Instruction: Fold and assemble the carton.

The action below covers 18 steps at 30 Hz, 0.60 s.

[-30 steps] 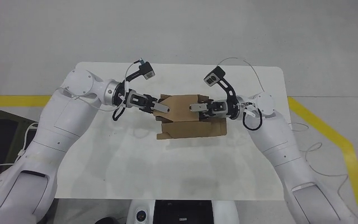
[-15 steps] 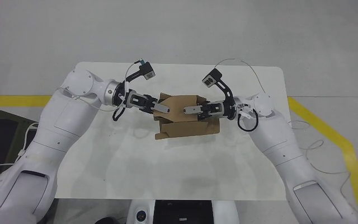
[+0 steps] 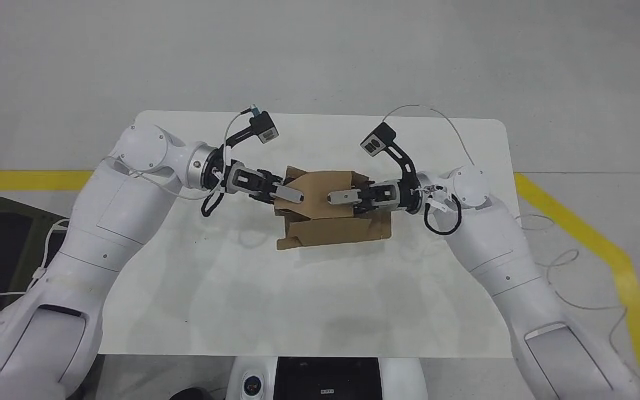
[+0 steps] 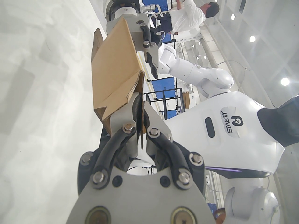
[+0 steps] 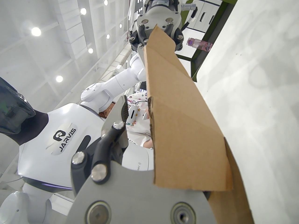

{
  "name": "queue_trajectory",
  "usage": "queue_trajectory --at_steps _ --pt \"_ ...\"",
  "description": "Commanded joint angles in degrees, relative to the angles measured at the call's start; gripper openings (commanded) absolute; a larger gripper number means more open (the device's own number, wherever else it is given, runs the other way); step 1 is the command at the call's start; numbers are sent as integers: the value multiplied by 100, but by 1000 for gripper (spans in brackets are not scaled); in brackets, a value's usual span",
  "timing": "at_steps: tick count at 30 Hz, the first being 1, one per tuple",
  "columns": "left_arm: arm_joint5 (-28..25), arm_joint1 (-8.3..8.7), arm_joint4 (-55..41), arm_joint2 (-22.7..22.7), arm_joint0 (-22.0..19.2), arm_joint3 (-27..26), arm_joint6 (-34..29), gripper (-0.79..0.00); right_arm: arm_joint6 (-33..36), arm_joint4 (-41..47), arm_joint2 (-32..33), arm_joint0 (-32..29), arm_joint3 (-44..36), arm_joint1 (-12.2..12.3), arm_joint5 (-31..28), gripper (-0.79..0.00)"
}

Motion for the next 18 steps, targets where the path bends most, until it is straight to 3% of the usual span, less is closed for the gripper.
queue_trajectory --at_steps 1,18 --pt "7 2 -14 -10 8 -5 -7 -785 -101 -76 -46 28 16 26 -100 0" --pt "4 4 1 -27 30 54 -3 -785 -487 -197 -120 117 -17 102 -486 0"
